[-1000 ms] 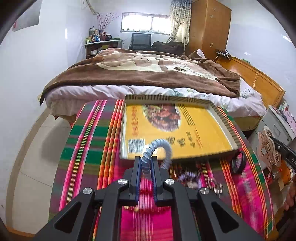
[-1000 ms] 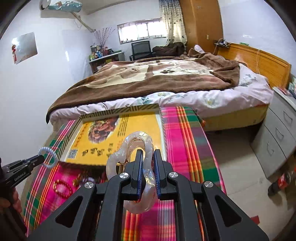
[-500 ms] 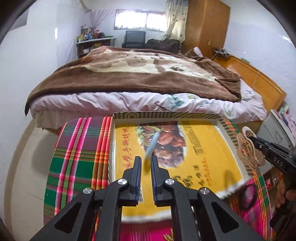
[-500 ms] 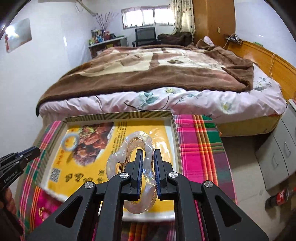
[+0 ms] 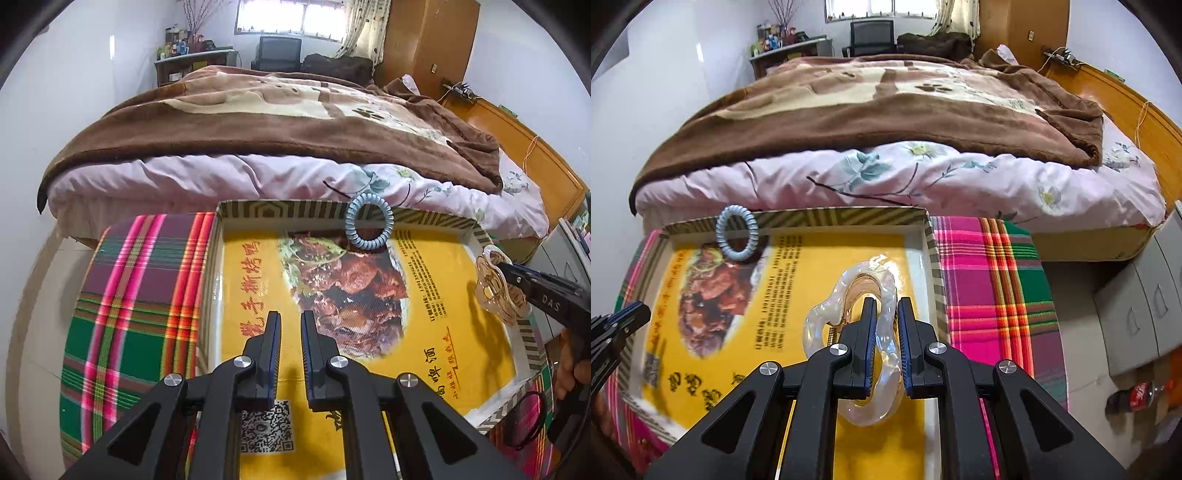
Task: Organize jewelry
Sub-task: 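Carry both items into the yellow tray and open both tools to release them, then reach the right tool to the black watch band and close on it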
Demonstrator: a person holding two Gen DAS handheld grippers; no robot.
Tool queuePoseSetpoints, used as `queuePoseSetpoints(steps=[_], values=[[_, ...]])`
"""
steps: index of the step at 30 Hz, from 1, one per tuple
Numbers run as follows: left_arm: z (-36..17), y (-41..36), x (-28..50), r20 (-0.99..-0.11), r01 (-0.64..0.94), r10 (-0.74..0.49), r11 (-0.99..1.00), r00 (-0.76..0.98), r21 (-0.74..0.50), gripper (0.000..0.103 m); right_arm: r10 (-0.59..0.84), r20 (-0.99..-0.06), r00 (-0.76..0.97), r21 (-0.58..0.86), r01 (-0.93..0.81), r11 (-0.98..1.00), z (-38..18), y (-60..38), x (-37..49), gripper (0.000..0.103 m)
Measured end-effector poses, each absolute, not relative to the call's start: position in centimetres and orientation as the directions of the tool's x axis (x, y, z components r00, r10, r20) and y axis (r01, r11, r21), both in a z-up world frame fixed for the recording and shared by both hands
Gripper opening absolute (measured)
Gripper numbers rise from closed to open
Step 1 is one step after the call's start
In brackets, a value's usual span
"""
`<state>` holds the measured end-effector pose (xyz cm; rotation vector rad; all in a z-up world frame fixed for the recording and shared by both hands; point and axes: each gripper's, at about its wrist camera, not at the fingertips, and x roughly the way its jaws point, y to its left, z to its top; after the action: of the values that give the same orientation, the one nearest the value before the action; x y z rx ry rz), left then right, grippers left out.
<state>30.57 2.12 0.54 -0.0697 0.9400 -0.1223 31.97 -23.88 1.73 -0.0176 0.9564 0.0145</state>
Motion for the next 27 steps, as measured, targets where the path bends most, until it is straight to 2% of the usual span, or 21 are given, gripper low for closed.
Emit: queuePoseSetpoints(steps=[9,10,12,14,16,20,23,27], values=[[-0.7,2.5,31.6,-0.817,0.057,-0.112,0.994,0.565,-0.097,0.013,-0.020,-0.843,0.538,-0.028,-0.007,1.000,0.7,-23.7,33.7,0.012],[-0.7,2.5,31.7,-0.817,0.057,-0.114,0.993,0.565,-0.099,0.015,-0.024,-0.845,0.535,-0.033,-0.007,0.999,0.7,-23.7,33.9,0.012],[-0.7,2.5,31.6,-0.818,0.056,-0.113,0.994,0.564,-0.098,0.032,-0.031,-0.849,0.528,-0.037,-0.001,0.999,0.6,-23.5,34.1,0.012],[-0.6,2.5,31.4,-0.814,0.060,-0.118,0.993,0.568,-0.102,0.041,-0.030,-0.851,0.525,-0.035,0.001,0.999,0.6,-23.5,34.2,0.018],[-0.4,2.6,31.3,-0.812,0.057,-0.124,0.992,0.570,-0.111,0.043,-0.023,-0.851,0.525,-0.026,0.001,1.000,0.6,-23.5,34.1,0.022],[0.0,3.0,30.7,-0.812,0.049,-0.114,0.993,0.573,-0.105,0.046,-0.021,-0.836,0.548,-0.021,0.007,1.000,1.3,-23.6,33.5,0.044],[0.6,3.1,30.1,-0.802,0.053,-0.117,0.993,0.586,-0.106,0.054,-0.001,-0.823,0.568,0.000,0.001,1.000,2.3,-23.5,32.6,0.045],[1.9,3.1,28.5,-0.791,0.054,-0.122,0.992,0.600,-0.112,0.055,0.014,-0.798,0.602,0.011,-0.008,1.000,3.8,-23.3,30.6,0.046]])
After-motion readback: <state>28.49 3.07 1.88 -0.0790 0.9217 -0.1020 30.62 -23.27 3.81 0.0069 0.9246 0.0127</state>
